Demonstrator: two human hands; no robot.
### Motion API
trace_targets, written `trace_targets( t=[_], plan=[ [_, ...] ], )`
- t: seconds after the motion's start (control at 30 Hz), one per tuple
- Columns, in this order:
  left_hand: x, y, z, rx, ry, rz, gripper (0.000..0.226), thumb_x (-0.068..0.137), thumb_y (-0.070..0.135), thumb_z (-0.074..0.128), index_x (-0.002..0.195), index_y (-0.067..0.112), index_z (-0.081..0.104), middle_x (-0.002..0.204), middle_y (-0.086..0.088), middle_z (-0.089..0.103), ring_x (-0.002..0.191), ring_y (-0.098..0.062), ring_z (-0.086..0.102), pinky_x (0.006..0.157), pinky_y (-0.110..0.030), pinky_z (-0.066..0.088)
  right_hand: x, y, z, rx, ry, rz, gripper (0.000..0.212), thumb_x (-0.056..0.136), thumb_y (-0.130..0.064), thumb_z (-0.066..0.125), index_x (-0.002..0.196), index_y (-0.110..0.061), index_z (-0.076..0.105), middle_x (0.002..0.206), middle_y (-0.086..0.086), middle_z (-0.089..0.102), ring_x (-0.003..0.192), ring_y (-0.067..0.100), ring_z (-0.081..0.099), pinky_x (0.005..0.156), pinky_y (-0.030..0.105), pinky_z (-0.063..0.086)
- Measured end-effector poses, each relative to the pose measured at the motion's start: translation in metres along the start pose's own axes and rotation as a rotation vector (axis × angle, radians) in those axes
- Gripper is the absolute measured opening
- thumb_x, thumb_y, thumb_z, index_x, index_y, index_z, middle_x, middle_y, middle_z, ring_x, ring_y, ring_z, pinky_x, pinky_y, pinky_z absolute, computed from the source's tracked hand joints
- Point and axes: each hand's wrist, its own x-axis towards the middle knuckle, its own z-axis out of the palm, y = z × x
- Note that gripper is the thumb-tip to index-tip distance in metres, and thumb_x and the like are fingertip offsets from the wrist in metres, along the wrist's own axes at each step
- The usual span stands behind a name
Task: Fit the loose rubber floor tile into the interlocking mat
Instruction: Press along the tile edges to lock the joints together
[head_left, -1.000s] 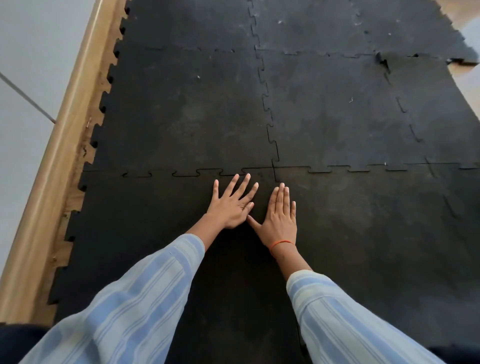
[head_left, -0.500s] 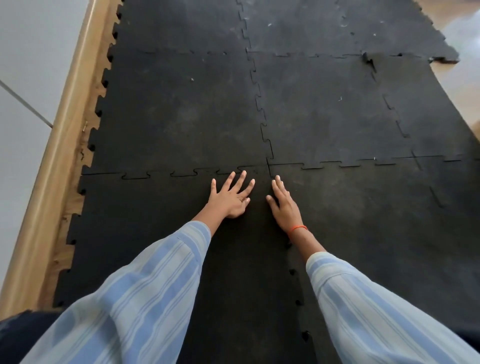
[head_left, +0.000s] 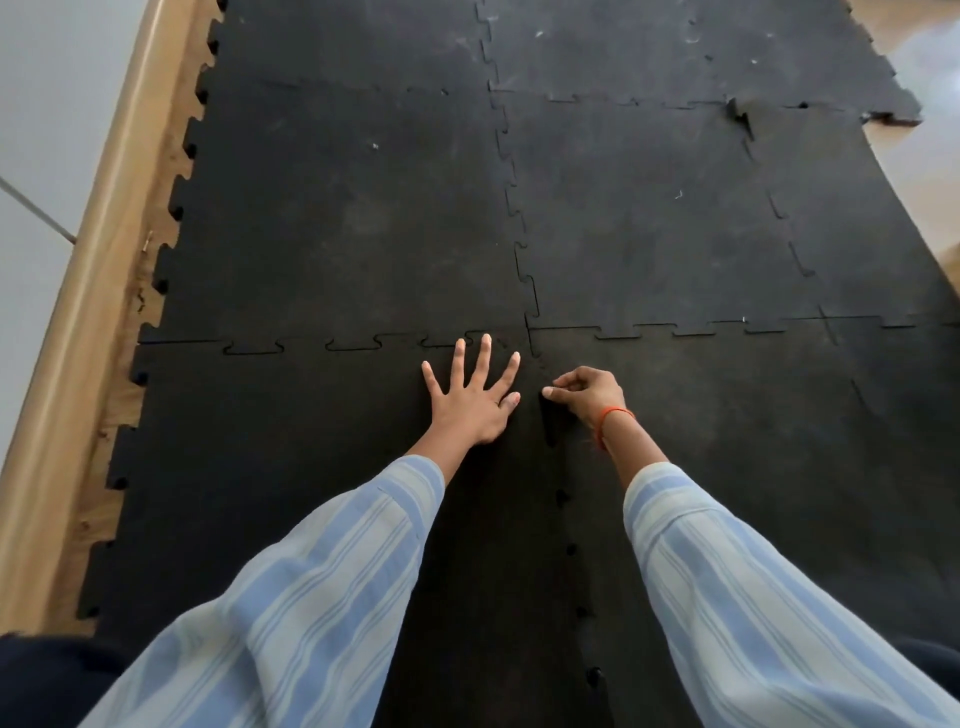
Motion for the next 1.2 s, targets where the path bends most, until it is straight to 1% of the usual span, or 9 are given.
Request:
trace_targets(
  t=[0.23, 0.37, 0.5, 0.57, 0.67, 0.73, 0.8, 1.0, 1.2],
  plan=[
    [0.000, 0.006, 0.006, 0.035, 0.039, -0.020, 0.056, 0.102, 0.052, 0.011, 0.144, 0.046, -0.024, 0.150, 0.003, -0.043, 0.138, -0.032, -0.038, 0.104, -0.069, -0.017, -0.009, -0.003, 0.010, -0.052, 0.131, -0.021, 0.020, 0.077, -0.015, 0.078, 0.080, -0.013, 0.059, 0.085, 0.002, 0.062, 0.083, 0.015, 0.058, 0.070, 0.024, 0.044],
    [0.001, 0.004, 0.007, 0.034, 0.045, -0.013, 0.056, 0.102, 0.052, 0.011, 0.145, 0.046, -0.023, 0.150, 0.003, -0.043, 0.137, -0.032, -0.039, 0.103, -0.069, -0.018, -0.002, -0.012, 0.001, 0.031, 0.043, 0.099, 0.022, 0.074, -0.026, 0.081, 0.077, -0.016, 0.062, 0.085, 0.003, 0.065, 0.080, 0.019, 0.061, 0.047, 0.024, 0.045],
    [0.001, 0.005, 0.005, 0.037, 0.034, -0.018, 0.056, 0.102, 0.052, 0.013, 0.146, 0.046, -0.020, 0.152, 0.003, -0.040, 0.138, -0.032, -0.037, 0.104, -0.070, -0.017, -0.001, -0.028, 0.012, 0.010, 0.150, 0.183, 0.032, 0.075, -0.039, 0.078, 0.070, -0.017, 0.056, 0.090, 0.010, 0.067, 0.059, 0.025, 0.061, 0.036, 0.029, 0.046],
    [-0.001, 0.006, -0.001, 0.039, 0.003, -0.021, 0.058, 0.102, 0.053, 0.017, 0.148, 0.046, -0.017, 0.153, 0.003, -0.039, 0.140, -0.032, -0.035, 0.105, -0.069, -0.015, -0.003, -0.031, 0.017, 0.018, 0.176, 0.214, 0.029, 0.078, -0.038, 0.076, 0.071, -0.017, 0.057, 0.099, 0.012, 0.068, 0.067, 0.028, 0.066, 0.045, 0.035, 0.053],
    [-0.014, 0.004, -0.001, 0.062, -0.059, 0.011, 0.068, 0.098, 0.060, 0.026, 0.149, 0.043, -0.016, 0.153, 0.000, -0.039, 0.141, -0.033, -0.033, 0.107, -0.068, -0.011, -0.011, -0.013, 0.023, -0.178, 0.147, 0.016, 0.022, 0.081, -0.037, 0.073, 0.091, -0.019, 0.066, 0.114, 0.009, 0.066, 0.110, 0.028, 0.059, 0.089, 0.040, 0.051],
    [-0.030, 0.003, 0.007, 0.083, -0.109, 0.038, 0.080, 0.092, 0.068, 0.032, 0.149, 0.042, -0.019, 0.151, -0.001, -0.042, 0.140, -0.033, -0.033, 0.108, -0.068, -0.010, -0.026, 0.006, 0.021, -0.263, 0.071, -0.093, 0.036, 0.078, -0.032, 0.076, 0.109, -0.018, 0.064, 0.121, 0.007, 0.059, 0.116, 0.025, 0.051, 0.101, 0.036, 0.041],
    [-0.048, 0.005, 0.021, 0.078, -0.135, 0.041, 0.087, 0.089, 0.073, 0.033, 0.148, 0.040, -0.021, 0.150, -0.002, -0.043, 0.140, -0.033, -0.035, 0.107, -0.068, -0.011, -0.039, 0.030, 0.015, -0.215, -0.015, -0.099, 0.035, 0.077, -0.025, 0.078, 0.108, -0.018, 0.064, 0.117, 0.007, 0.055, 0.111, 0.023, 0.053, 0.103, 0.037, 0.043],
    [-0.067, 0.011, 0.047, 0.041, -0.046, 0.021, 0.078, 0.092, 0.071, 0.022, 0.147, 0.039, -0.024, 0.149, -0.002, -0.045, 0.139, -0.031, -0.037, 0.109, -0.066, -0.014, -0.066, 0.059, 0.009, -0.011, -0.045, 0.011, 0.036, 0.079, -0.006, 0.075, 0.111, -0.013, 0.060, 0.080, -0.007, 0.052, 0.090, 0.019, 0.057, 0.090, 0.041, 0.053],
    [-0.066, 0.012, 0.057, 0.067, 0.016, 0.003, 0.076, 0.092, 0.070, 0.019, 0.145, 0.041, -0.027, 0.149, -0.002, -0.045, 0.138, -0.031, -0.038, 0.107, -0.066, -0.017, -0.068, 0.041, 0.015, -0.015, 0.046, 0.171, 0.037, 0.078, -0.005, 0.075, 0.098, -0.016, 0.046, 0.098, 0.006, 0.056, 0.090, 0.023, 0.057, 0.057, 0.029, 0.045]
  ],
)
